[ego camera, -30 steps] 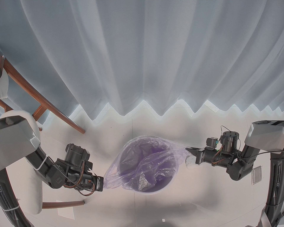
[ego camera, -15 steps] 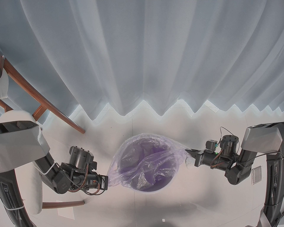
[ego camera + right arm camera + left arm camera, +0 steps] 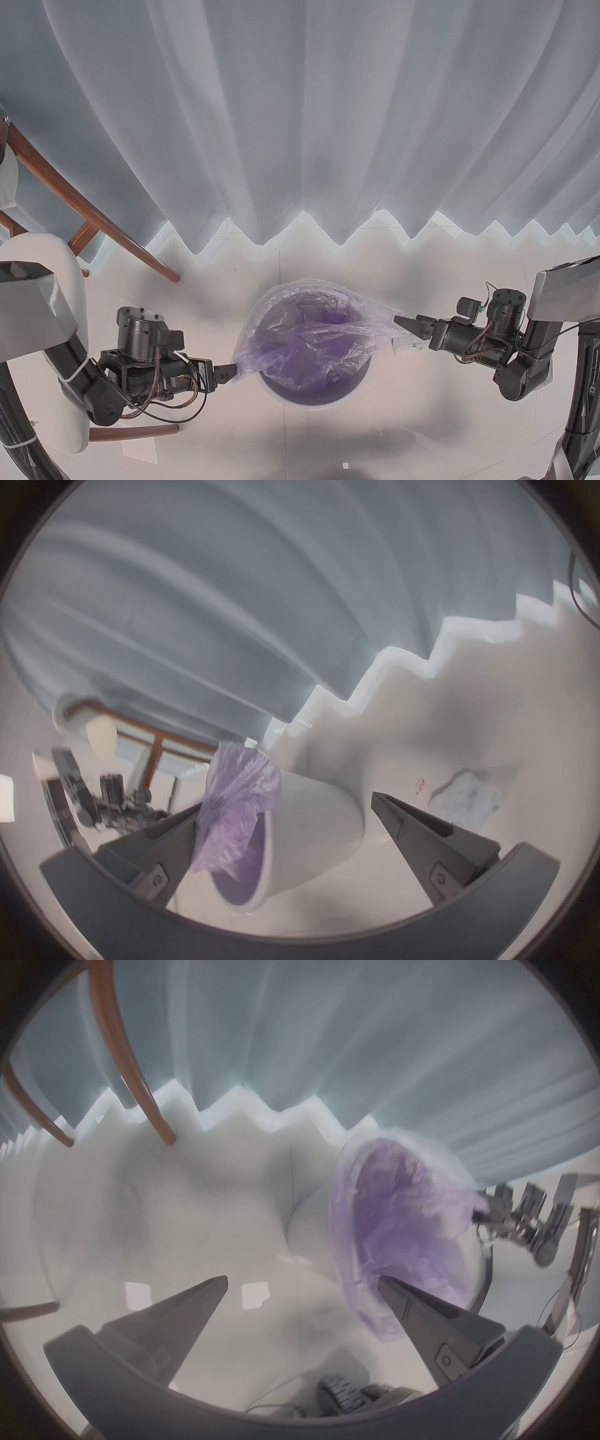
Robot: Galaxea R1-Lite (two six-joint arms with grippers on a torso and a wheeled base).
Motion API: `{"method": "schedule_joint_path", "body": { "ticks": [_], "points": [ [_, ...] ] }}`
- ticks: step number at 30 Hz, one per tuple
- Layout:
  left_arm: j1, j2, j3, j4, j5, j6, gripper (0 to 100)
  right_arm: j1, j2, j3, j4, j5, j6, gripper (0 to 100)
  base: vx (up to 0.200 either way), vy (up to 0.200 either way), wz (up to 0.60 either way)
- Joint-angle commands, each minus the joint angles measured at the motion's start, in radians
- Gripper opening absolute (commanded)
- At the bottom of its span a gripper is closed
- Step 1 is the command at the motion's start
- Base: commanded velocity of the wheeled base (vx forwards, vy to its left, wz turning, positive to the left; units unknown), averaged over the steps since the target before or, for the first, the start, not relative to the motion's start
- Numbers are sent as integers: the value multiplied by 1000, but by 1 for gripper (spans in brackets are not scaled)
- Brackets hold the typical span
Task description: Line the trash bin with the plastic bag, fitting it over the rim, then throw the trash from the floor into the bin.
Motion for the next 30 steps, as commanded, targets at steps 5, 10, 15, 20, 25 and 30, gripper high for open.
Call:
{"method": "schedule_joint_path", "body": {
  "ticks": [5,10,15,20,25,30],
  "points": [
    [10,-313,274,-153,-72,-150,100,-48,-201,96,84,-8,192,100,0,0,0],
    [39,-391,360,-155,-66,-149,100,-108,-168,48,93,-80,177,100,0,0,0],
    [38,-532,371,-140,-77,-158,100,-9,-263,41,164,-108,206,100,0,0,0],
    [13,-615,383,-100,-91,-234,100,224,-492,-2,618,-261,226,100,0,0,0],
    [10,-733,400,-97,-82,-373,100,400,-506,-157,894,-381,336,100,0,0,0],
    [15,-770,400,-77,-79,-380,100,471,-366,-215,919,-517,346,100,0,0,0]
  ]
}}
